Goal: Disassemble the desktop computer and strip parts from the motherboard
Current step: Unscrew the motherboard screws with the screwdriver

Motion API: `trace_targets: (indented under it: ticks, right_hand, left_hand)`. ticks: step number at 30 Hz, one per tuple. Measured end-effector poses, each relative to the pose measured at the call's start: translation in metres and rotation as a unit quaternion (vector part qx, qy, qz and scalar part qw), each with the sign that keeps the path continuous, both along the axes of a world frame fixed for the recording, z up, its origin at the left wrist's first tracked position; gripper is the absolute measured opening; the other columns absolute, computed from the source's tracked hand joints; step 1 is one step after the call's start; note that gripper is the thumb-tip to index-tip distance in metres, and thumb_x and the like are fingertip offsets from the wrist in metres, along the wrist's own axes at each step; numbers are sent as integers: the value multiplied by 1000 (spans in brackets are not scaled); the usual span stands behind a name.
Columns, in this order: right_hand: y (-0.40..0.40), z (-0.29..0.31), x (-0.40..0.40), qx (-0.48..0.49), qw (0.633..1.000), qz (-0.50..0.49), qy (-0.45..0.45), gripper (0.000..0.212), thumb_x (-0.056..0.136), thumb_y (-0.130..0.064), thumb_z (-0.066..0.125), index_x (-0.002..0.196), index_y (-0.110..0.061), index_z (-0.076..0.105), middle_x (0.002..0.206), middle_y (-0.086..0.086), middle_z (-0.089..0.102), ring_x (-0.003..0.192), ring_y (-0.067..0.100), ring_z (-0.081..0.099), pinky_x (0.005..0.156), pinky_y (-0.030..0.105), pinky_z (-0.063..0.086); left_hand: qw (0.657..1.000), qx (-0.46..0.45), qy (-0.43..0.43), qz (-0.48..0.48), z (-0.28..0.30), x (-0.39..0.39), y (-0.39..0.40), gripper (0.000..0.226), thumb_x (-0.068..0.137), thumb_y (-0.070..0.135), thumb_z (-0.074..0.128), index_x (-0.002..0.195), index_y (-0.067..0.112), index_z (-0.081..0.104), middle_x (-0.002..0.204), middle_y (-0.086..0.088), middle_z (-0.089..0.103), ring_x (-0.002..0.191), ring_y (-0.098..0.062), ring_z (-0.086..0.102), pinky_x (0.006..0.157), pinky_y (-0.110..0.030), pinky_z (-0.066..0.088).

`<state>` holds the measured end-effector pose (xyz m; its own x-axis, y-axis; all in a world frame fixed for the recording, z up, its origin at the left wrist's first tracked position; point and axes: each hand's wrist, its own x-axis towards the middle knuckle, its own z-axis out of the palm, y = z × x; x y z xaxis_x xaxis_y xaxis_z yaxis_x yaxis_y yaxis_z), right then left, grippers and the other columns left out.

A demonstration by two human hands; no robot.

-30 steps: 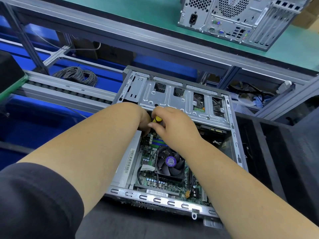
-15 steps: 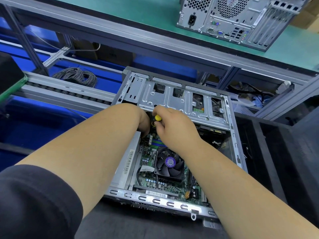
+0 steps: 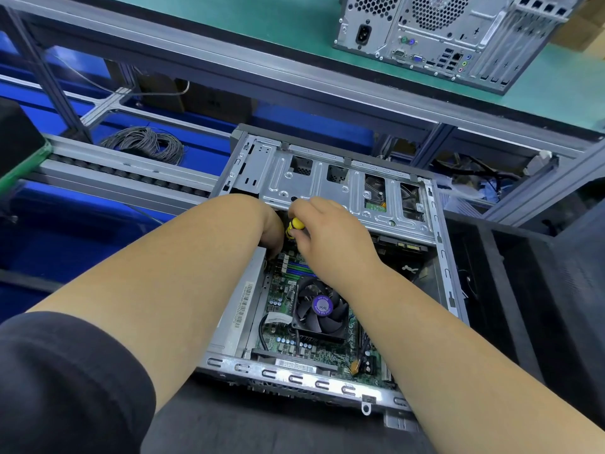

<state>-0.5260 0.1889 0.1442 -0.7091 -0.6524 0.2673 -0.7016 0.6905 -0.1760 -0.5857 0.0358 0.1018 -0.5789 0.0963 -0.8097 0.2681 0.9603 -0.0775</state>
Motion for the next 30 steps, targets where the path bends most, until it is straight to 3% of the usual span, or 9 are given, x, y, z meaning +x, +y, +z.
trace_targets:
  ticks: [4,8,10,12,15,17,20,24,30]
  right_hand:
    - [0,0,-1,-21,999,-10,-38,18,93,-23,56,109,-16,54,89,3,59,83,31,51,62,37,45]
    - [0,0,0,-37,999,2,-38,24,95,-37,60,106,-16,56,87,3,60,79,28,50,61,37,43]
    - [-1,-1,-1,-29,999,-7,-28,24,96,-34,58,107,-13,56,88,5,60,79,29,49,61,38,42]
    - [0,-3,-3,-30,999,-21,-24,22,97,-28,58,109,-11,54,92,6,60,79,26,43,61,37,38]
    - [0,-3,-2,-33,999,-17,-23,19,95,-22,59,109,-10,54,99,6,59,84,26,45,63,37,39]
    - [0,-3,-1,-23,1000,-17,-9,18,94,-21,59,108,-12,55,96,4,60,85,28,49,62,36,41]
    - [-1,-2,0,-24,999,-25,-18,18,93,-22,57,109,-15,54,87,2,59,81,30,51,60,35,40]
    - [-1,0,0,-48,998,-6,-34,23,95,-34,60,104,-14,57,80,1,55,76,27,49,60,36,40]
    - [-2,-2,1,-31,999,-22,-24,21,94,-24,58,108,-9,52,93,7,59,81,29,48,64,41,44]
  left_hand:
    - [999,23,14,35,4,3,-1,23,83,25,64,66,23,49,106,-14,59,112,-35,56,100,-47,45]
    - [996,44,43,71,10,4,-5,22,83,32,62,64,25,52,85,-5,56,91,-30,59,94,-46,48]
    - [995,45,38,80,11,4,-3,21,83,30,63,65,22,54,89,-8,58,99,-32,61,95,-45,48]
    - [996,38,32,69,13,7,1,8,85,26,63,82,18,63,107,-15,60,112,-32,58,96,-41,47]
    - [997,35,21,62,15,8,4,27,88,22,62,111,9,65,123,-15,59,117,-31,55,91,-37,46]
    - [997,38,28,60,16,10,4,13,87,22,63,98,15,63,116,-14,60,117,-31,55,86,-35,45]
    - [996,51,16,66,15,8,3,17,88,19,62,101,8,66,112,-16,62,116,-34,55,94,-40,45]
    - [995,42,47,71,16,7,-2,21,86,28,61,68,20,54,80,-3,54,89,-30,59,94,-45,48]
    - [995,40,15,88,13,8,1,13,84,22,63,90,11,64,107,-17,60,103,-33,60,98,-46,46]
